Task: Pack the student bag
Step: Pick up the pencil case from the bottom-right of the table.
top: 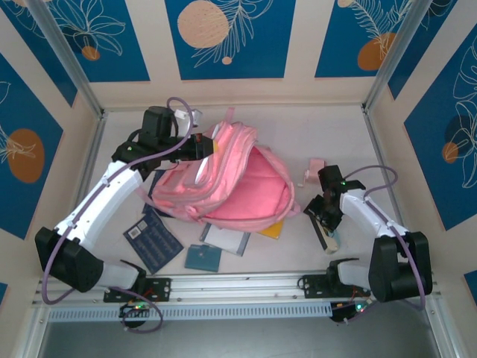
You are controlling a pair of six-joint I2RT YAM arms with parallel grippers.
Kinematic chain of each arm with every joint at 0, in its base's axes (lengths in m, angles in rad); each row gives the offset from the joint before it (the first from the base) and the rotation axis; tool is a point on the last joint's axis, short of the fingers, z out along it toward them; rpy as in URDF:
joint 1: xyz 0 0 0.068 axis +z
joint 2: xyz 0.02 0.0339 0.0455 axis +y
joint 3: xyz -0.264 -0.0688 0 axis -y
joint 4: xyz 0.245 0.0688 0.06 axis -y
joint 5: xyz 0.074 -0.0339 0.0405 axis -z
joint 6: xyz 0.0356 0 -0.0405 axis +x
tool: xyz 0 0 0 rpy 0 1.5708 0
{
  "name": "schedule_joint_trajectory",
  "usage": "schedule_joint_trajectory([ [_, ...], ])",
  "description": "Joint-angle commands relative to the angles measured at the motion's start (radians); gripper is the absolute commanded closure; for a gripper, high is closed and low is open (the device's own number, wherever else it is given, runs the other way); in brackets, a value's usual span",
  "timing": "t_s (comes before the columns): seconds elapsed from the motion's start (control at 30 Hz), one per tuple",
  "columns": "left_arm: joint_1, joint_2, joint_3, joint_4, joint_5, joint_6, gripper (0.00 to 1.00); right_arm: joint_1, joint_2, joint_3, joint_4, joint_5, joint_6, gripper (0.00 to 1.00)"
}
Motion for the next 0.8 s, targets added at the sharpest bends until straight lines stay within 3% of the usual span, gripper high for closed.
schedule_joint_trajectory([
  [0.0,0.010,-0.052,0.008,0.067,0.006,0.042,1.00,0.010,0.037,-0.011,0.039,-0.017,-0.012,0.39],
  [0.3,0.010,-0.062,0.003,0.063,-0.008,0.046,1.00,0.027,0.079,0.028,0.064,-0.006,-0.016,0.66],
  [0.67,0.010,-0.065,-0.004,0.058,-0.024,0.056,1.00,0.030,0.102,0.053,0.048,-0.036,0.021,0.72],
  [0.77,0.011,-0.066,-0.007,0.058,-0.026,0.056,1.00,0.028,0.102,0.056,0.041,-0.052,0.031,0.83],
])
